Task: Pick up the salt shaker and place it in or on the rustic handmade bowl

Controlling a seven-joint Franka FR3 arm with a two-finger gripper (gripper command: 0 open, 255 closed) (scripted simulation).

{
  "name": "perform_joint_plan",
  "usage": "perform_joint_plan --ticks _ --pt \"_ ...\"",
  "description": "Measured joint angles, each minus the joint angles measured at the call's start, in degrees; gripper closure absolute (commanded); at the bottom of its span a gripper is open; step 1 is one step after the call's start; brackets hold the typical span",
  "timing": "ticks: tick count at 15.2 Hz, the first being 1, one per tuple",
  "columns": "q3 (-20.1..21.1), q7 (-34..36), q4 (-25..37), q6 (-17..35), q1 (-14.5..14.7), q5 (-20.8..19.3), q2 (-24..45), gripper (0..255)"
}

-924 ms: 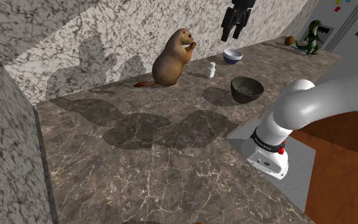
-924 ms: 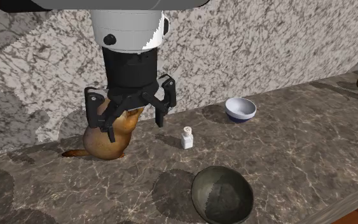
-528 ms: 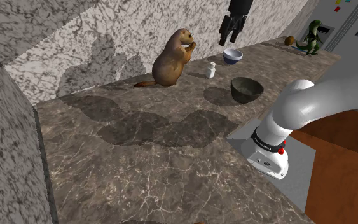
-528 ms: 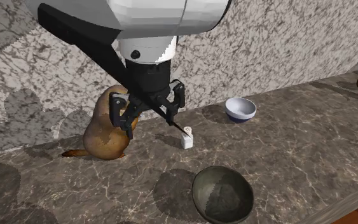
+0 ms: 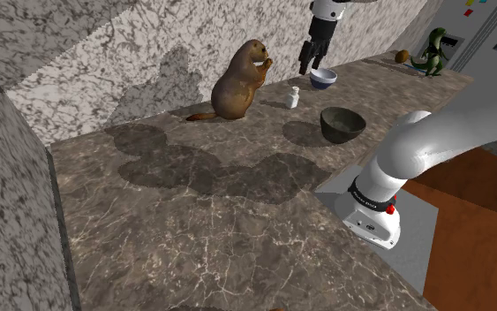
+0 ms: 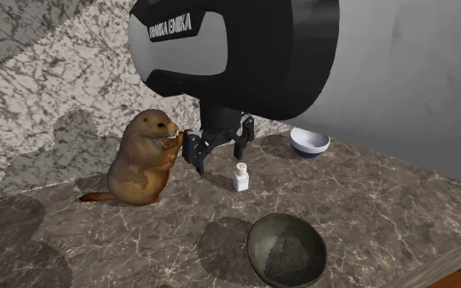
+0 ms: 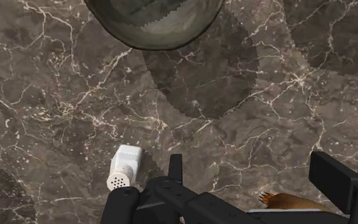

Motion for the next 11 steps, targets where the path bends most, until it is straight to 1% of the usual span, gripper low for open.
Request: perform_joint_plan --ticks 7,9,10,11 --pt "-5.5 -7.2 1.4 9.8 -0.7 -1.1 11.0 0" --pt "-7.1 -9.6 3.7 12.1 -0.7 -0.4 15.6 0" --pt "-7.9 -11.0 4.0 14.0 -0.7 0.0 18.0 0" --pt "-8.5 -12.0 4.8 14.8 -0.8 0.3 19.5 0"
